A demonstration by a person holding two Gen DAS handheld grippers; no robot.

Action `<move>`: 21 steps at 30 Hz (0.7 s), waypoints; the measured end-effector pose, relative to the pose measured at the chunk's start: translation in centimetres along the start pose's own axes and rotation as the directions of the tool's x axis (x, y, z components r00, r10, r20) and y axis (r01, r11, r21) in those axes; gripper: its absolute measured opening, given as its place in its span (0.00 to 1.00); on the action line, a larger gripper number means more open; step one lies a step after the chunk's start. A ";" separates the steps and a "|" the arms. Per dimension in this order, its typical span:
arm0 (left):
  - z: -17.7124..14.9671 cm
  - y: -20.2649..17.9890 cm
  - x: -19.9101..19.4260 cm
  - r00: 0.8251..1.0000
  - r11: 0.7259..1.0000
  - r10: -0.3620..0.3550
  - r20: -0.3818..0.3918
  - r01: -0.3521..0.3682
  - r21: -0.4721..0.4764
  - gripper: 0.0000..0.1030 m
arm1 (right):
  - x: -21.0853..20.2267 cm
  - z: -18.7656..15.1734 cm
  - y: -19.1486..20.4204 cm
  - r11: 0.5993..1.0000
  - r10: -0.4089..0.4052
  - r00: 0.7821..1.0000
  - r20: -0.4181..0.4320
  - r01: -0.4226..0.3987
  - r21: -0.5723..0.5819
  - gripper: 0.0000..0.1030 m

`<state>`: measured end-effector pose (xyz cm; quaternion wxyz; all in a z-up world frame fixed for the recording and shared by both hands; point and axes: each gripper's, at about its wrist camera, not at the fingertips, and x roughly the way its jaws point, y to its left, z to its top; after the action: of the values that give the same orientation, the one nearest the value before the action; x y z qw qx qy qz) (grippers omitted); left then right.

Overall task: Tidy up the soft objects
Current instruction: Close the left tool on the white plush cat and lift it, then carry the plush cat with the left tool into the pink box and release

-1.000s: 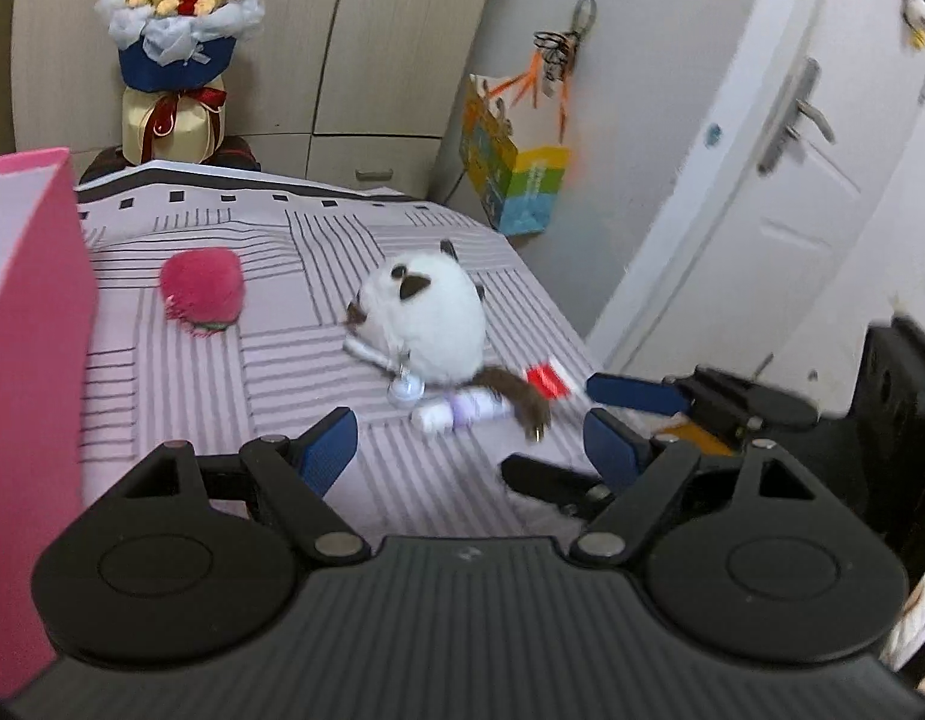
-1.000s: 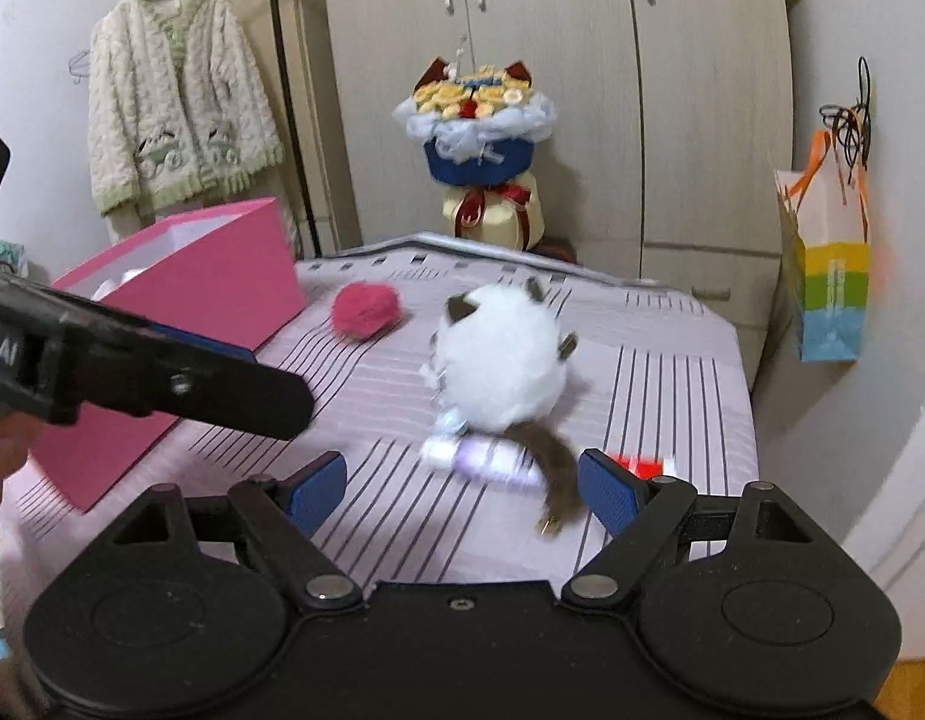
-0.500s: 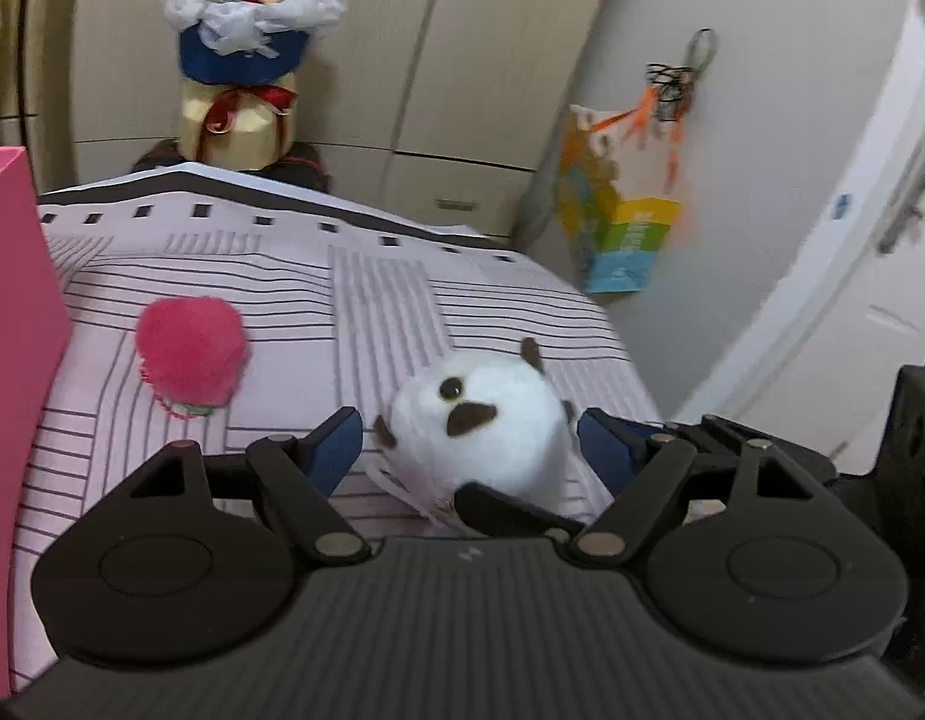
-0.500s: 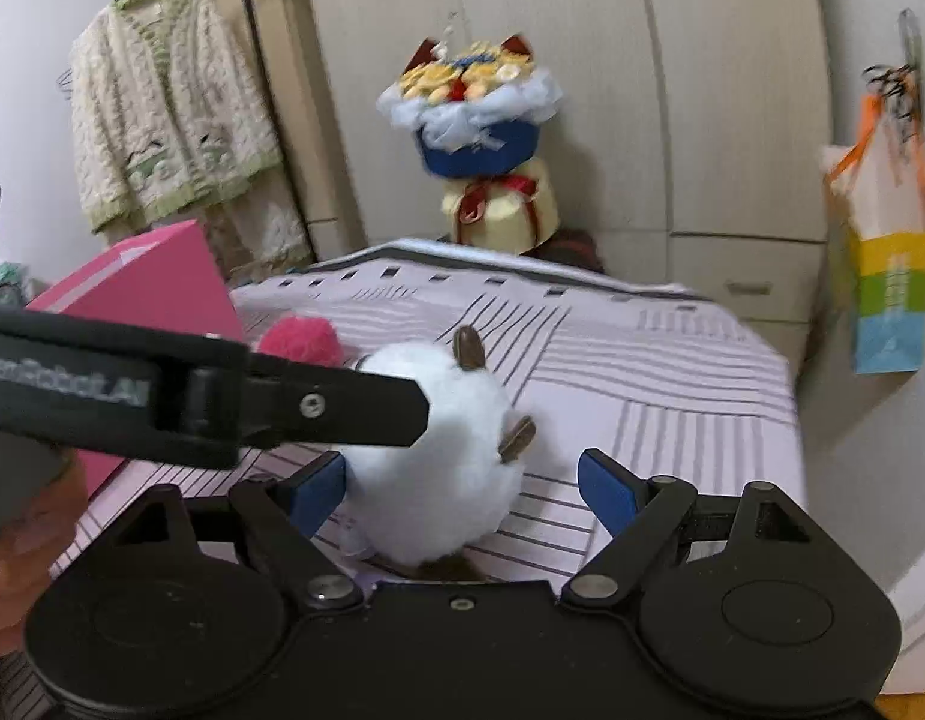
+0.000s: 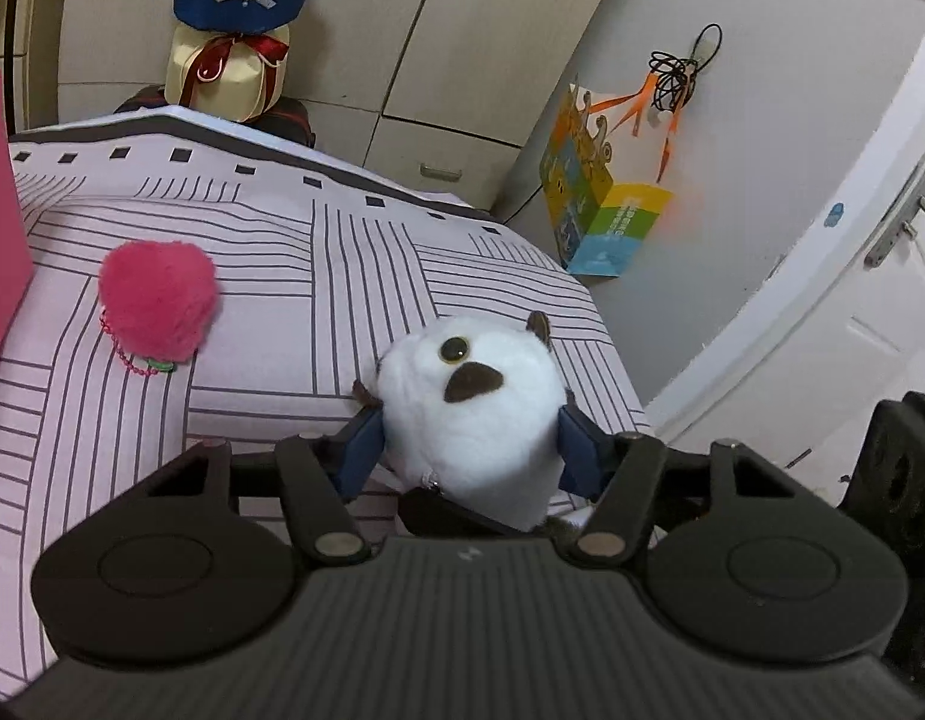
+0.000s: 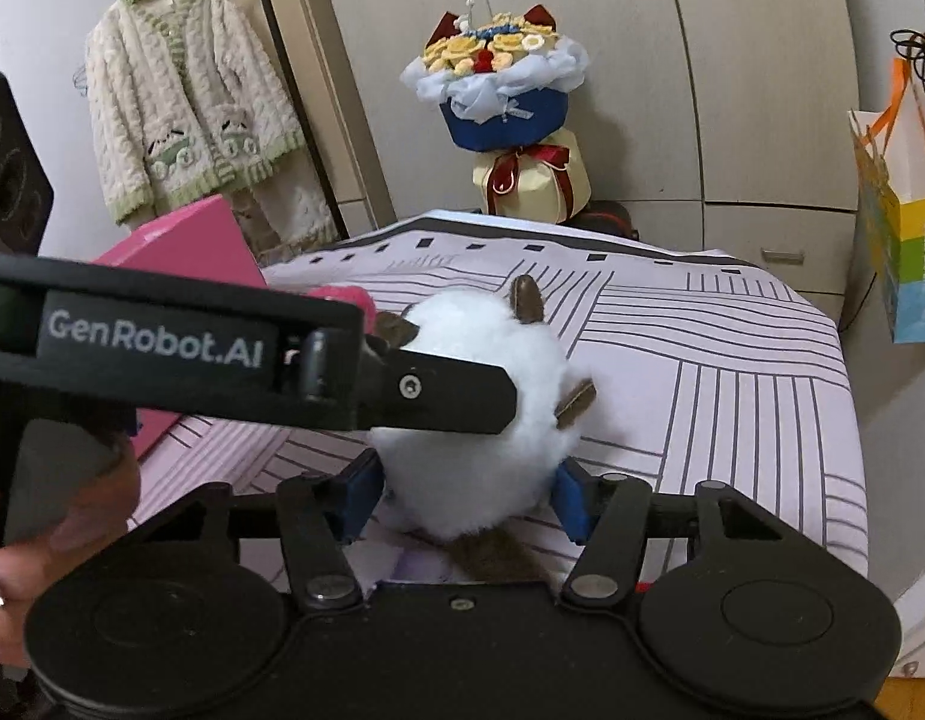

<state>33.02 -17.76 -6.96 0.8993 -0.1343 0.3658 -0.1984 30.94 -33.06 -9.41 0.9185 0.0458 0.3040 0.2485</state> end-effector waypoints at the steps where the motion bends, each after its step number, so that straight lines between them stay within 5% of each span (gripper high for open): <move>1: -0.1 -0.2 -0.2 1.000 1.000 0.001 0.004 -0.001 0.009 0.60 | -0.3 0.0 0.2 1.000 -0.003 1.000 0.000 0.003 0.007 0.62; 11: -1.1 -1.7 -5.1 0.998 0.997 -0.021 0.058 0.016 0.079 0.60 | -4.2 0.4 3.1 0.999 -0.004 0.999 0.050 0.002 0.033 0.62; 21: -4.4 -3.3 -11.2 0.992 0.978 0.057 0.115 -0.079 0.195 0.60 | -7.7 -1.4 8.2 1.000 0.030 0.995 0.091 -0.029 -0.010 0.62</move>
<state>21.68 -16.01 -1.98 0.9332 -0.0414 0.2988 -0.1954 21.25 -29.75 -4.48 0.9278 0.0577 0.2601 0.2611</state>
